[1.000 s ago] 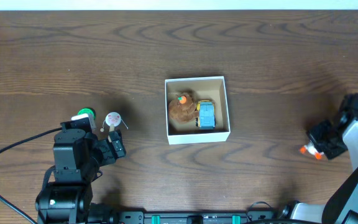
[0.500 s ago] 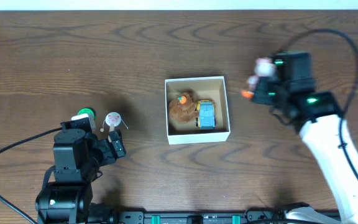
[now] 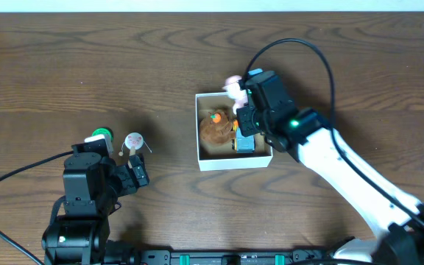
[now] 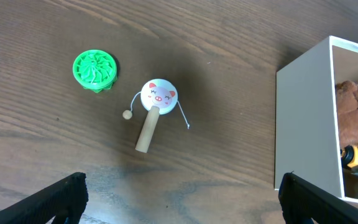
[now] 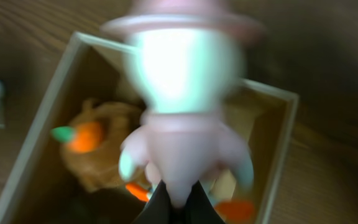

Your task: Pack container

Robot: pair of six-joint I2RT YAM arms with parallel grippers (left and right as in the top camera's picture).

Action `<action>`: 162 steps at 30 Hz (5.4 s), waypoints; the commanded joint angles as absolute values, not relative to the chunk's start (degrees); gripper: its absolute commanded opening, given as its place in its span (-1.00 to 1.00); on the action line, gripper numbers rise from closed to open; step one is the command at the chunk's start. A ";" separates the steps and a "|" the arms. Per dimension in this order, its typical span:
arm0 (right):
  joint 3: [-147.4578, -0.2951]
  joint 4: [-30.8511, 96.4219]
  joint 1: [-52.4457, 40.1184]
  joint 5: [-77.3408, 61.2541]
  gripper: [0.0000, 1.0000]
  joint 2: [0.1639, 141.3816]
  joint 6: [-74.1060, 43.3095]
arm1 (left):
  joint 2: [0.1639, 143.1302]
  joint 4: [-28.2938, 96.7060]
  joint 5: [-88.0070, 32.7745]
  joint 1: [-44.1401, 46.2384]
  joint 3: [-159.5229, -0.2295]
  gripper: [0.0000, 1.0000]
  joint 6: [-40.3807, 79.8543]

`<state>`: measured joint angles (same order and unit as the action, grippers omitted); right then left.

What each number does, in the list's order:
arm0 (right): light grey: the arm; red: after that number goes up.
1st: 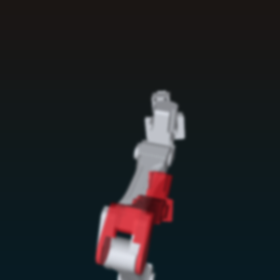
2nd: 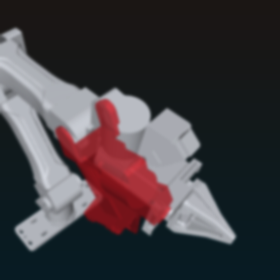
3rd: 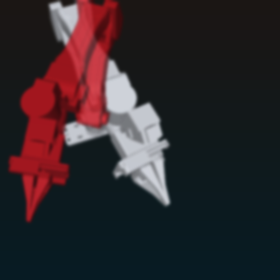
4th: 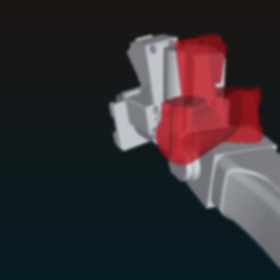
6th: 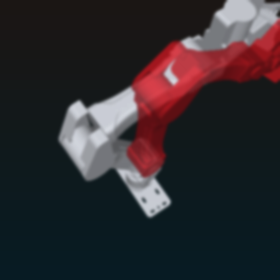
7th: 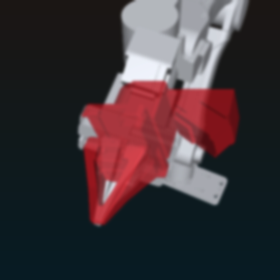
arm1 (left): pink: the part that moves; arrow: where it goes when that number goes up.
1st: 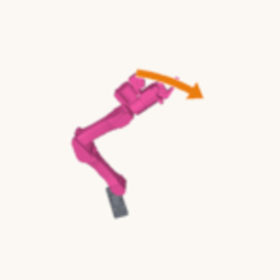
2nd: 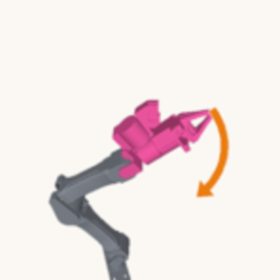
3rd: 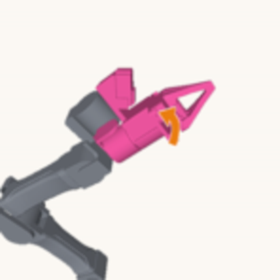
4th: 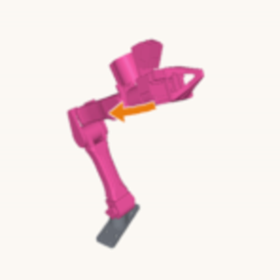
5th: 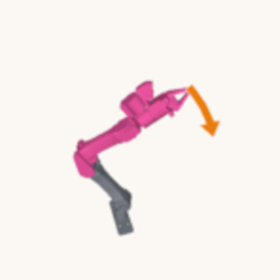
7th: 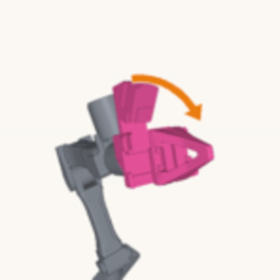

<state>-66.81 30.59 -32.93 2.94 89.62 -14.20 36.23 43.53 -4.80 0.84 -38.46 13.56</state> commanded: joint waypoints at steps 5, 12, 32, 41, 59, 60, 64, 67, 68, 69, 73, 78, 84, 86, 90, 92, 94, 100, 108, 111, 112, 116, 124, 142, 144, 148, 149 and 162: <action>-67.81 27.29 -32.34 4.54 -0.67 92.27 -12.95 | 36.34 43.75 -5.39 0.56 -39.62 0.96 14.09; -67.81 27.49 -32.21 4.49 0.27 92.27 -11.88 | 36.34 43.75 -5.39 0.56 -39.62 0.96 14.09; -67.81 26.30 -32.32 3.09 -0.97 92.27 -9.58 | 36.34 43.75 -5.39 0.56 -39.62 0.96 14.09; -67.81 21.32 -32.27 8.78 -0.97 94.59 -9.56 | 36.34 43.75 -5.37 0.56 -39.62 0.96 14.09; -67.83 21.82 -32.32 5.98 -0.97 101.80 -9.58 | 36.34 44.56 -5.37 0.56 -39.62 0.96 14.09; -67.83 21.76 -32.32 6.00 -0.97 101.06 -9.58 | 36.34 44.53 -5.37 0.56 -39.62 0.96 14.06; -67.83 21.17 -32.32 6.00 -0.97 96.27 -9.52 | 36.34 44.51 -5.37 0.56 -39.62 0.96 14.09; -67.83 20.91 -32.32 6.00 -0.97 92.12 -8.86 | 36.34 44.51 -5.37 0.56 -39.62 0.96 14.09; -67.83 20.97 -32.32 6.00 -0.97 90.83 -8.75 | 36.34 44.51 -5.37 0.56 -39.62 0.96 14.06; -67.83 21.04 -32.32 6.00 -0.98 89.89 -8.60 | 36.34 44.51 -5.37 0.56 -39.62 0.96 14.09; -67.83 22.52 -32.45 4.36 -0.97 87.72 -8.40 | 36.34 44.51 -5.37 0.56 -39.62 0.96 14.06; -67.83 27.55 -33.78 -4.34 -0.98 87.81 -2.57 | 36.34 44.51 -5.37 0.56 -39.62 0.96 14.06; -67.81 33.26 -36.27 -6.57 -0.97 87.88 2.57 | 36.34 44.51 -5.37 0.56 -39.62 0.96 14.09; -67.81 34.48 -36.99 -8.32 -0.97 87.88 5.52 | 36.34 44.51 -5.37 0.56 -39.62 0.96 14.09; -67.81 35.48 -38.24 -10.35 -0.97 88.40 8.32 | 36.34 44.51 -5.37 0.56 -39.62 0.96 14.09; -67.81 34.68 -38.39 -10.33 -0.97 89.45 8.64 | 36.34 44.51 -5.37 0.56 -39.62 0.96 14.09; -67.81 33.45 -38.39 -10.33 -0.98 90.85 8.64 | 36.34 44.51 -5.37 0.56 -39.62 0.96 14.09; -67.81 30.79 -38.37 -10.33 -0.97 97.08 8.64 | 36.34 44.53 -5.37 0.56 -39.62 0.96 14.09; -67.81 24.58 -37.67 5.63 -0.97 102.35 -2.42 | 36.34 44.53 -5.37 0.56 -39.62 0.96 14.09; -67.81 21.78 -37.67 10.72 -0.98 102.32 -6.02 | 36.34 44.56 -5.37 0.56 -39.62 0.96 14.09; -67.81 21.30 -37.67 11.73 -0.97 102.32 -6.87 | 36.34 44.53 -5.37 0.56 -39.62 0.96 14.09; -67.81 21.65 -37.67 13.50 -0.98 102.32 -10.50 | 36.34 44.56 -5.37 0.56 -39.62 0.96 14.09; -67.81 21.80 -38.20 7.49 -0.97 102.30 -8.47 | 36.34 44.53 -5.37 0.56 -39.62 0.96 14.09; -68.29 19.07 -39.92 2.50 -0.97 95.24 -4.19 | 36.45 44.53 -5.37 0.56 -39.62 0.96 14.09; -68.27 19.11 -40.42 2.50 -0.97 95.26 -4.14 | 36.75 44.53 -5.37 0.56 -39.62 0.96 14.09; -68.27 19.07 -41.34 -1.19 -0.97 95.26 -0.69 | 37.65 44.56 -5.37 0.56 -39.59 0.96 14.09; -68.27 19.07 -41.43 -1.54 -0.97 95.33 -0.71 | 37.87 44.56 -5.37 0.56 -39.59 0.96 14.09; -68.27 15.44 -38.39 0.21 -0.98 103.07 -0.80 | 40.18 44.56 -5.39 0.56 -39.59 0.96 14.09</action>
